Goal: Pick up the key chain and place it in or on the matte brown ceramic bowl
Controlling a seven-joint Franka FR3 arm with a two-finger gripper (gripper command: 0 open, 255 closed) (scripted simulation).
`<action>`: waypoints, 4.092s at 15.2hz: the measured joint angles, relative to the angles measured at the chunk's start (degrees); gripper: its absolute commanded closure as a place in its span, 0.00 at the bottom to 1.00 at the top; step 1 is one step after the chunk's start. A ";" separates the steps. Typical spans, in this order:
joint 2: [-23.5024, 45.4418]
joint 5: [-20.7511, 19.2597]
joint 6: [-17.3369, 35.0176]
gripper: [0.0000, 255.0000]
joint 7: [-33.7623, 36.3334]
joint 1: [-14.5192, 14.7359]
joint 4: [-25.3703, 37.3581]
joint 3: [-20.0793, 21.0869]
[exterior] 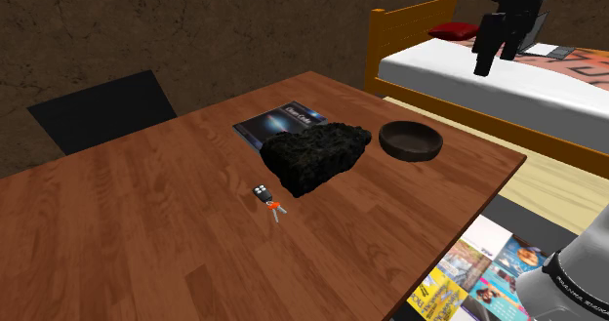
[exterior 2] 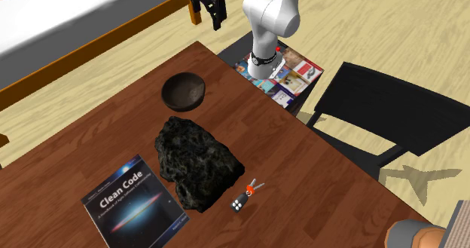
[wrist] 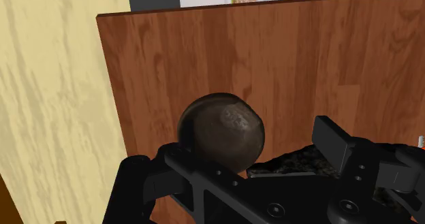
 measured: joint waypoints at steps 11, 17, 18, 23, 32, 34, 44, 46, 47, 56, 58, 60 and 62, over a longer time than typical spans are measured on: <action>7.41 5.40 11.70 0.00 8.71 2.94 -3.50 7.72; 15.62 7.56 19.78 0.00 14.82 4.64 -2.52 13.25; 16.81 7.82 20.98 0.00 15.91 4.96 -2.39 14.19; 25.06 7.49 27.14 0.00 20.91 5.78 0.36 18.33; 42.46 1.86 34.92 0.00 31.68 7.84 10.21 24.44; 47.02 -0.37 35.91 0.00 34.24 8.69 13.55 25.18; 61.33 -9.94 27.13 0.00 43.82 14.41 28.79 26.01; 64.27 -10.02 36.06 0.00 43.83 14.14 26.84 26.04; 64.93 -10.27 38.37 0.00 44.10 14.28 26.50 26.08; 66.67 -11.09 41.74 1.00 44.57 14.48 26.31 26.09; 66.53 -11.06 41.97 1.00 44.44 14.20 25.82 25.96; 66.67 -11.14 42.32 1.00 44.48 14.18 25.77 25.87; 66.63 -11.18 42.48 1.00 44.51 14.18 25.67 25.86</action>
